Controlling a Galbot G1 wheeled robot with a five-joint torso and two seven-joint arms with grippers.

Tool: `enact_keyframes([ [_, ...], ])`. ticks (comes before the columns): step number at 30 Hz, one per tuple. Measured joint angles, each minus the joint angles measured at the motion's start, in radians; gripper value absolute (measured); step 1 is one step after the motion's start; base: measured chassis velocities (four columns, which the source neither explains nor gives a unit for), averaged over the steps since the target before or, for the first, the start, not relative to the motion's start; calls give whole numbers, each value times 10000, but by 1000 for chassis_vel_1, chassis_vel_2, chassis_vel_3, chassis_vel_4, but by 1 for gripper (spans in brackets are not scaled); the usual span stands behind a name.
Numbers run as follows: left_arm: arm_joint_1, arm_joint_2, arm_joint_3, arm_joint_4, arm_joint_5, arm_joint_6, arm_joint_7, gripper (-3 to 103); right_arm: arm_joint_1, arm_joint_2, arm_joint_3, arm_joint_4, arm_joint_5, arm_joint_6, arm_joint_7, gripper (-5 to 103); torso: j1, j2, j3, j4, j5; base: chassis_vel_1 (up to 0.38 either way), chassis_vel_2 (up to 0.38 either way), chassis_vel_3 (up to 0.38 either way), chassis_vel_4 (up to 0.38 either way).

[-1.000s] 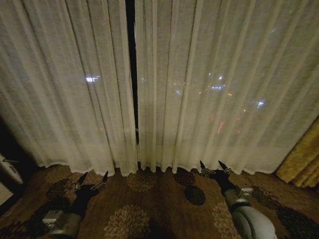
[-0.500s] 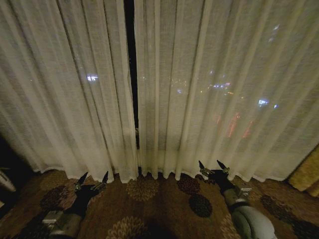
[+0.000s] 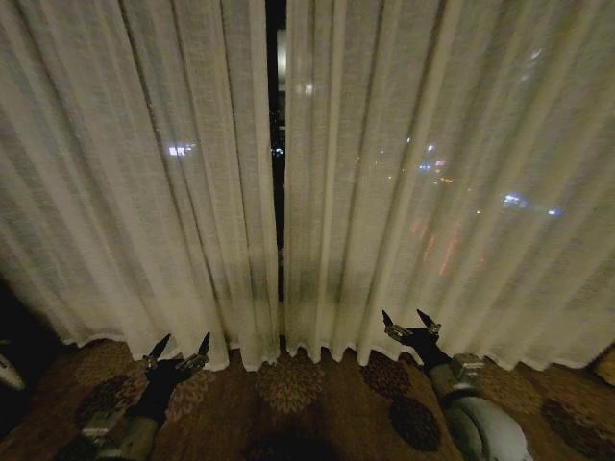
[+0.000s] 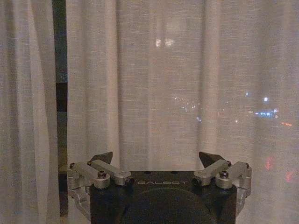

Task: Open the curtains by pulling them apart, changing their state from closed to fully open.

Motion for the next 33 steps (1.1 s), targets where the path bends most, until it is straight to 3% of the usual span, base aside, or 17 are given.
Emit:
enact_keyframes([
  [33,143,-210,-4,-46,117,-179,17,100,145,71,-427,-164,-272,31,-145,100,1,-1,0,1,-2,-59,303,56,-309],
])
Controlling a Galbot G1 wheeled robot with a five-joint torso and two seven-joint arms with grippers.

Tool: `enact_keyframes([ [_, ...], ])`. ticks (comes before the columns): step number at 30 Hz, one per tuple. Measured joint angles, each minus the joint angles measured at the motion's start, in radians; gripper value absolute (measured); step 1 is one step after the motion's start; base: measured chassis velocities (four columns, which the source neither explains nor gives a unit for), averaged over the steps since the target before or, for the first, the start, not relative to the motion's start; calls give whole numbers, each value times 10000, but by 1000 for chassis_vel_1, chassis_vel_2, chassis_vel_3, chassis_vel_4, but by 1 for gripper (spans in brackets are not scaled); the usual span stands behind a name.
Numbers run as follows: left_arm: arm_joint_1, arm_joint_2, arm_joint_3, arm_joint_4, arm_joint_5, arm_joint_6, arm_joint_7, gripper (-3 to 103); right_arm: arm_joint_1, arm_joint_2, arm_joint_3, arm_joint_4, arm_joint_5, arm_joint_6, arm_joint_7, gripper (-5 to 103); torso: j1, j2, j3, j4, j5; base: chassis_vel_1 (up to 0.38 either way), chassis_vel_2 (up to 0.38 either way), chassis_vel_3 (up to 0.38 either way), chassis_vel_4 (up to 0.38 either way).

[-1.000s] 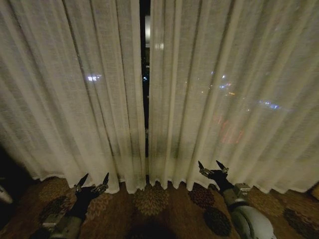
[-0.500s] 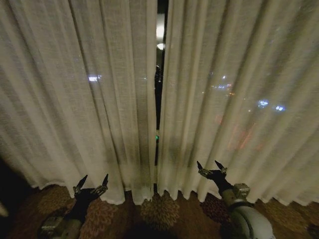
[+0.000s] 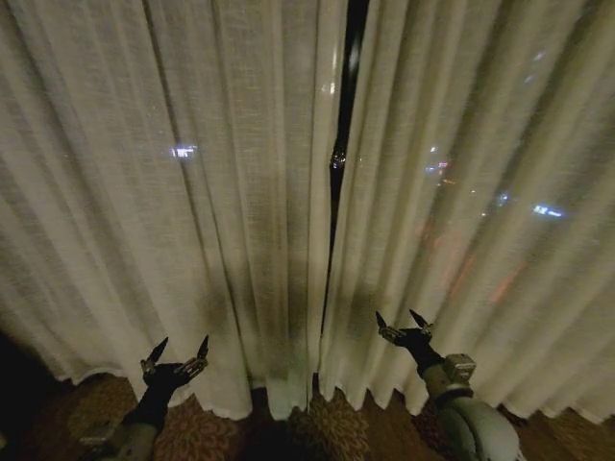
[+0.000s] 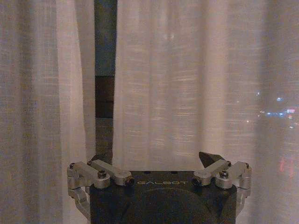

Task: Open the curtains by pulling them apart, changing their state from closed to fully open.

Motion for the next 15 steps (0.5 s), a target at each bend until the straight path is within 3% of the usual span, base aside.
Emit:
enact_keyframes([
  [7,-72,-77,-10,-17,35,17,-9,100,544,126,-367,-716,30,-17,4,100,7,-3,4,0,1,-70,155,73,-177],
  [15,-45,-382,-6,-242,224,177,-12,100,1676,311,-840,-2085,269,-46,106,100,-7,4,-2,-2,3,1,-5,-2,6],
])
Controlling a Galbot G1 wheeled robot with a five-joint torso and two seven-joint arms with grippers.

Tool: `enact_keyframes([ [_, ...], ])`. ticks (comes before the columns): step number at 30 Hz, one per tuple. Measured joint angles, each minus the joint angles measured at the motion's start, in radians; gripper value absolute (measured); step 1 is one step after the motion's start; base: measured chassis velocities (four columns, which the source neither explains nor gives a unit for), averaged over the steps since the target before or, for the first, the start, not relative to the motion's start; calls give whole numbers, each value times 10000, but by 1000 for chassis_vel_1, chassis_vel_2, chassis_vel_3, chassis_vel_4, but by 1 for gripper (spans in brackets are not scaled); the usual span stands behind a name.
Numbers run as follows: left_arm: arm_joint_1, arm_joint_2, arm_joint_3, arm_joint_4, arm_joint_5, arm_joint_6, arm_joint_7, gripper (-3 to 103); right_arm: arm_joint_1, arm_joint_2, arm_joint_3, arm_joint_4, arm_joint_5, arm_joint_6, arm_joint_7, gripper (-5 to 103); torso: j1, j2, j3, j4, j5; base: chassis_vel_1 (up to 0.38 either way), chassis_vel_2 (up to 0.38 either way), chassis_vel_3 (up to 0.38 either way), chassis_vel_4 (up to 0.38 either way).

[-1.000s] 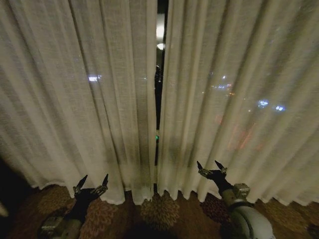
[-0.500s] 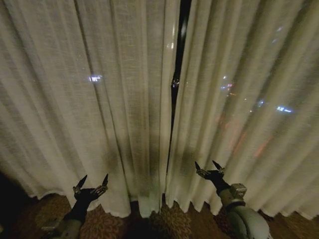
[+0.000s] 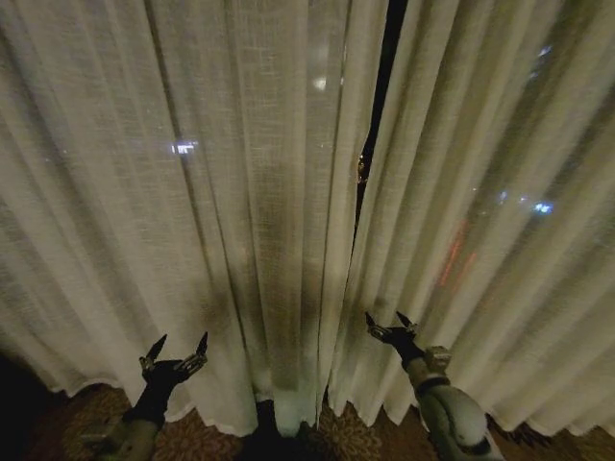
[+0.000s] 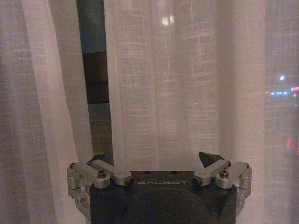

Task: Open the curtains by pulling them apart, changing their state from closed to fully open.

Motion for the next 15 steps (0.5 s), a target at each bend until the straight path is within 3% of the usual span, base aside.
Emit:
enact_keyframes([
  [15,323,-478,-160,-228,44,-101,-13,100,2630,168,-460,-2288,397,-8,287,100,6,-4,3,2,-1,0,0,0,0],
])
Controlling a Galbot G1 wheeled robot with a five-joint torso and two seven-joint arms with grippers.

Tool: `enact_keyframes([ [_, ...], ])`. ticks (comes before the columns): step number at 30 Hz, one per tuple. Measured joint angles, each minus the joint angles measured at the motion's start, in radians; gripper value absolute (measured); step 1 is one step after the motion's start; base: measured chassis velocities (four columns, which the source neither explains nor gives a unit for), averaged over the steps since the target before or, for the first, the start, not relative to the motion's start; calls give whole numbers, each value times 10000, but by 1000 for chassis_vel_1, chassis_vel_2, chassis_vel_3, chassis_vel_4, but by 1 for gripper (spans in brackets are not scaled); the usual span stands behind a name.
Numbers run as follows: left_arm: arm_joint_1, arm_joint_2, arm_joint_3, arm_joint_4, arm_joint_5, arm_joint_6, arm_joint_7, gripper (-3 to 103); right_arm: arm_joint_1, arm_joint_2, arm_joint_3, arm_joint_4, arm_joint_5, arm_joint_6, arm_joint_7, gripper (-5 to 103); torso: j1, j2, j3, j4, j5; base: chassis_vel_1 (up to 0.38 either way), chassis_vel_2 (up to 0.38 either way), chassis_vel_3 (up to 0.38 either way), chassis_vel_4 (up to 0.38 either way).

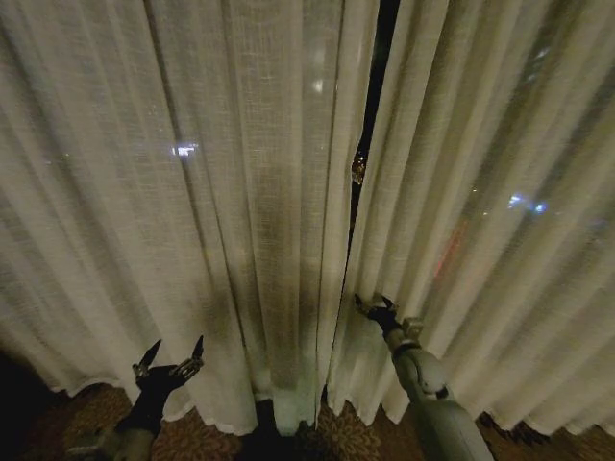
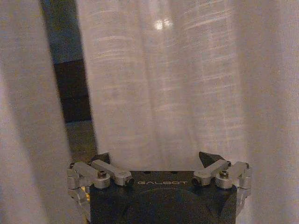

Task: Open the curtains by pulling them apart, changing their state from closed to fully open.

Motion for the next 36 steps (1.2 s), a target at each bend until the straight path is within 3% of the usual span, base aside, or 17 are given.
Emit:
enact_keyframes([
  [14,64,-29,-64,-30,-64,-163,-10,100,1096,-30,-207,-933,60,10,218,102,1,0,0,0,0,0,0,0,0],
  [18,119,6,-103,103,-166,-306,-8,100,970,-153,-415,-777,121,113,103,83,1,-1,0,-1,2,0,0,0,0],
  [21,58,11,-87,235,-182,-349,-6,100,951,-246,-461,-785,121,250,89,78,0,0,0,-1,0,0,0,0,0],
  [29,-57,59,-166,290,-392,-354,-2,100,768,-391,-501,-358,122,386,273,44,0,0,0,-1,0,0,0,0,0],
  [33,-3,98,-217,300,-411,-354,-2,100,709,-379,-505,-275,122,480,323,34,0,0,-1,0,1,0,0,0,0],
  [34,13,117,-225,303,-412,-354,-2,100,684,-380,-502,-245,121,499,330,23,1,0,0,0,0,0,0,0,0],
  [36,23,131,-229,303,-412,-354,-2,100,664,-383,-496,-228,121,506,334,23,0,0,0,0,1,0,0,0,0],
])
